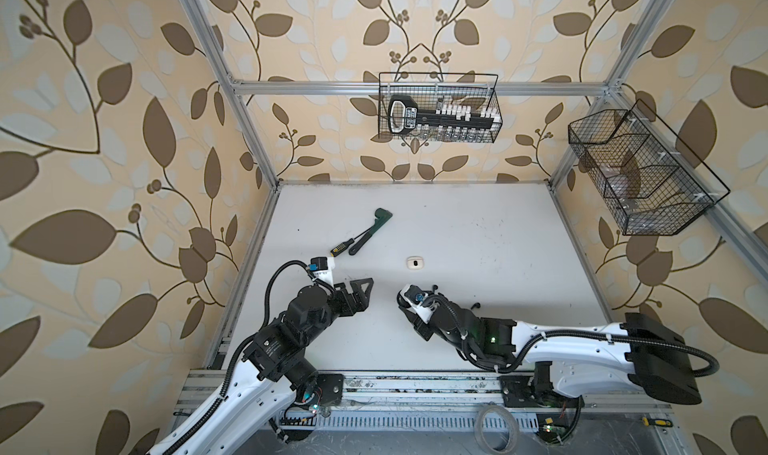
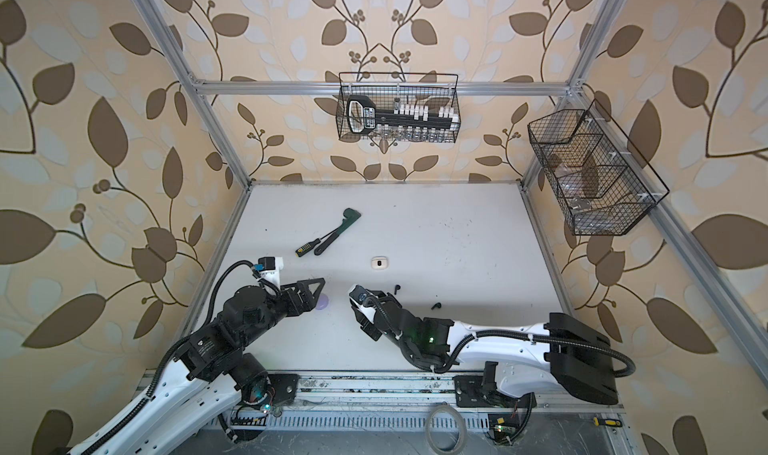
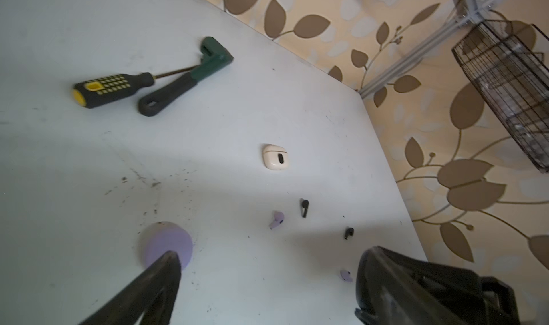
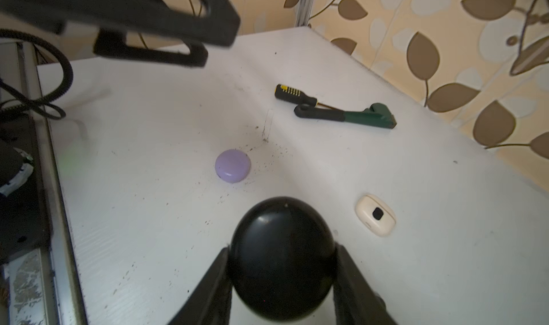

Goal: Insert the wireless bluetooth earbuds into the charging case
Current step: 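Carry the black case to the left gripper while the left gripper closes on it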

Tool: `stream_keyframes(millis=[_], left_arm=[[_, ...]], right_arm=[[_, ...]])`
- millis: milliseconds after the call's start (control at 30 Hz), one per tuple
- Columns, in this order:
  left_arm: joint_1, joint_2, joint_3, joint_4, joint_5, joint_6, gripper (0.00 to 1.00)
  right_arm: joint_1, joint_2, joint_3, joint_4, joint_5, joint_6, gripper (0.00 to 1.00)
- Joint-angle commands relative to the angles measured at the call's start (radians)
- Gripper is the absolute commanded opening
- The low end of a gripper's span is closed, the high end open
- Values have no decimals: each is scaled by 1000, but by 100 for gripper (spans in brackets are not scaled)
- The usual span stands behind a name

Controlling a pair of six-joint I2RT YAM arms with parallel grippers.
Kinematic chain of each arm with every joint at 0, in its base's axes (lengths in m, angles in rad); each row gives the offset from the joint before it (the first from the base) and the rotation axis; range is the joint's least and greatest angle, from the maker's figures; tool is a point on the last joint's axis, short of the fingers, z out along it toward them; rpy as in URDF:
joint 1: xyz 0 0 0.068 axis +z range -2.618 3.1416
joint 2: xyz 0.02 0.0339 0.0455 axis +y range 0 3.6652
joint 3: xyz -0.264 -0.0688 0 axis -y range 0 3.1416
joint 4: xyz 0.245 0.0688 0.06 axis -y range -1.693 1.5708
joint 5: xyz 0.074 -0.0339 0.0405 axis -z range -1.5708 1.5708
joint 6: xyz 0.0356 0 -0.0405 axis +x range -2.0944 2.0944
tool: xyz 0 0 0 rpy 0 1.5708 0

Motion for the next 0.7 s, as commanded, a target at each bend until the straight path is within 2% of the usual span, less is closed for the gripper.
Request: stream_keyframes(millis=[0,167,433,533,667], left_arm=[[5,18,-13,183,220,64,95],[4,12,-36,290,339,81,85],[-1,56,-73,444,486,101,68],[-24,103,-63,466,487,132,65],[-105,190,-29,469,467,196,58]], right_arm=[[41,-41,-49,119,76,-174,19],[82,-81,-119,230,174,-270,18],[89,-156,-155,269,186,-364,20],[93,-178,-145,261,195,-393,21],[96,-187,-146,275,174,-417,22]])
